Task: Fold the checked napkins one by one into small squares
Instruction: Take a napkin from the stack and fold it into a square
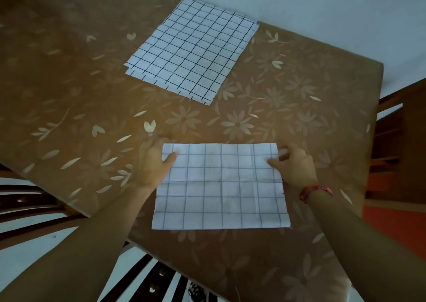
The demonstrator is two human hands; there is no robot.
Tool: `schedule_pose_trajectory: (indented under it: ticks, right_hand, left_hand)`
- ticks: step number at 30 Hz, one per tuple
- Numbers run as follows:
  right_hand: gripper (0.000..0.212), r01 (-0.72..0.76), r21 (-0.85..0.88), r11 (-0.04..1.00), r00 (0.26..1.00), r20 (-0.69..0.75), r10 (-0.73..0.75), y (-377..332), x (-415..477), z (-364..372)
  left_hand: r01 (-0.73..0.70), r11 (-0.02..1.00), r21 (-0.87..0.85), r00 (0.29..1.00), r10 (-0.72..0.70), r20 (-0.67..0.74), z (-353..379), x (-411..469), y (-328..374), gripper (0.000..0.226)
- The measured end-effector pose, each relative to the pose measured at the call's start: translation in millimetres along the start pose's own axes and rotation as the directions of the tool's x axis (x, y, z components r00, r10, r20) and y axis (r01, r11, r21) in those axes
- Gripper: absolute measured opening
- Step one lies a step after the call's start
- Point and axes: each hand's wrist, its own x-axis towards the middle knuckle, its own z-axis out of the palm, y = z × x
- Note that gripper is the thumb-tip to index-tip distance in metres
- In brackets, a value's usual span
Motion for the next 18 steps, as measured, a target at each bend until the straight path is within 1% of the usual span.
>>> schedule_pose_trajectory:
  ticks: [3, 4, 6, 7, 9, 11, 13, 15, 18]
  right_hand:
    - [0.047, 0.034, -0.015, 0.999, 0.999, -0.016, -0.034, -0.6, -7.4, -1.1]
    - [0.048, 0.042, -0.019, 0.999, 0.999, -0.012, -0.042, -1.5, -11.7, -1.0]
    - [0.053, 0.061, -0.017, 0.998, 0.998, 0.008, -0.061, -3.1, -24.1, 0.9]
    - [0.055, 0.074, -0.009, 0.997, 0.997, 0.024, -0.074, -4.3, -31.9, 2.4]
    - [0.054, 0.121, -0.013, 0.993, 0.991, 0.058, -0.12, -7.6, -50.3, 6.3]
    - [0.052, 0.208, -0.067, 0.976, 0.975, 0.089, -0.202, -10.1, -70.1, 10.7]
    - [0.052, 0.318, -0.124, 0.94, 0.943, 0.143, -0.3, -11.3, -92.4, 18.1]
    - [0.052, 0.429, -0.181, 0.885, 0.893, 0.231, -0.386, -10.2, -117.6, 30.2]
    - [0.053, 0.593, -0.286, 0.753, 0.795, 0.354, -0.492, -1.6, -150.6, 52.3]
  left_hand:
    - [-0.009, 0.998, 0.062, 0.999, 0.005, 0.053, -1.6, -21.2, 1.2, 0.04]
    - [-0.03, 0.995, 0.097, 0.997, 0.024, 0.069, -2.2, -30.1, 4.6, 0.04]
    - [-0.122, 0.979, 0.164, 0.989, 0.106, 0.101, -1.7, -50.9, 15.3, 0.038]
    - [-0.161, 0.973, 0.164, 0.982, 0.142, 0.122, -0.1, -62.3, 21.0, 0.037]
    - [-0.19, 0.974, 0.121, 0.971, 0.167, 0.173, 4.2, -86.7, 32.7, 0.038]
    - [-0.213, 0.973, 0.089, 0.951, 0.186, 0.245, 11.2, -113.0, 40.7, 0.041]
    - [-0.254, 0.963, 0.092, 0.927, 0.216, 0.307, 17.9, -138.4, 48.8, 0.045]
    - [-0.301, 0.945, 0.126, 0.91, 0.245, 0.335, 25.3, -159.0, 55.1, 0.049]
    - [-0.344, 0.919, 0.194, 0.9, 0.264, 0.346, 35.4, -179.9, 61.4, 0.053]
